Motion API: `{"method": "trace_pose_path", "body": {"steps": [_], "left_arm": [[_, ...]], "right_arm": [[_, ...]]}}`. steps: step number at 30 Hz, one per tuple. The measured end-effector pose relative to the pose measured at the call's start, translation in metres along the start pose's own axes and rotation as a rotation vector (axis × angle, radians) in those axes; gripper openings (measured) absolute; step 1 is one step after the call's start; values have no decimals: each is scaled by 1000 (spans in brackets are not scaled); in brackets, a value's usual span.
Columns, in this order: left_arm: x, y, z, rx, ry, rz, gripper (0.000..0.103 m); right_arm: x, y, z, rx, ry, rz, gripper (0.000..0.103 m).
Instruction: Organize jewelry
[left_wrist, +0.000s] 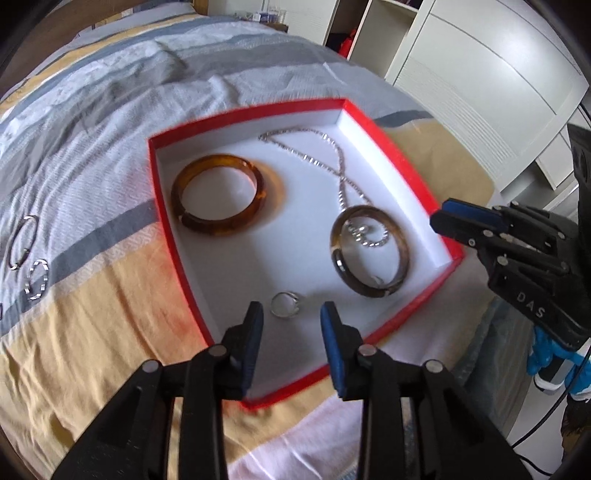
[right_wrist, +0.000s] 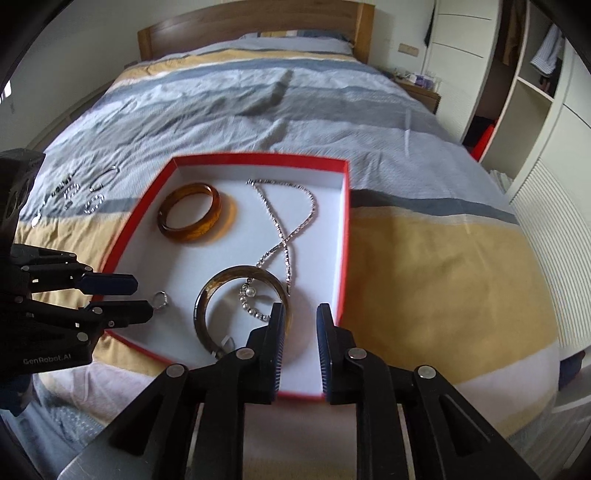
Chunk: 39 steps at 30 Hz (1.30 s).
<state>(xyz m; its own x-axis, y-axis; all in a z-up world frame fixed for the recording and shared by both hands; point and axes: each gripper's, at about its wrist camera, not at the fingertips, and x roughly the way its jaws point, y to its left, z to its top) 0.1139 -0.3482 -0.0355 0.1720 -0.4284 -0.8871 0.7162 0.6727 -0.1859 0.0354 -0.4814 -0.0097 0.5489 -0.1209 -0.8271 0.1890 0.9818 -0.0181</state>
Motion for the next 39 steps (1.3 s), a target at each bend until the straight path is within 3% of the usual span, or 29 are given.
{"method": "trace_pose_path", "body": {"steps": [12,24,26,30,39], "left_arm": [[-89,4,-41,-60,-130,61,33],[-170,30,-109,-152,-220,131,35],[-186,36,-122,-180,-247,142,39],[-210,47,-143,-218,-287,170,39],[-256,80,-189,-336,-383,233,40]], "right_arm": [[-78,11,-11,88,-122,11,30],[-151,58,-24,168,-220,60,35],[-161,72,-24,162,-236,74,35],[-179,108,-25,124,-260,106,42],[-213,172,-28,-1,-301,153,44]]}}
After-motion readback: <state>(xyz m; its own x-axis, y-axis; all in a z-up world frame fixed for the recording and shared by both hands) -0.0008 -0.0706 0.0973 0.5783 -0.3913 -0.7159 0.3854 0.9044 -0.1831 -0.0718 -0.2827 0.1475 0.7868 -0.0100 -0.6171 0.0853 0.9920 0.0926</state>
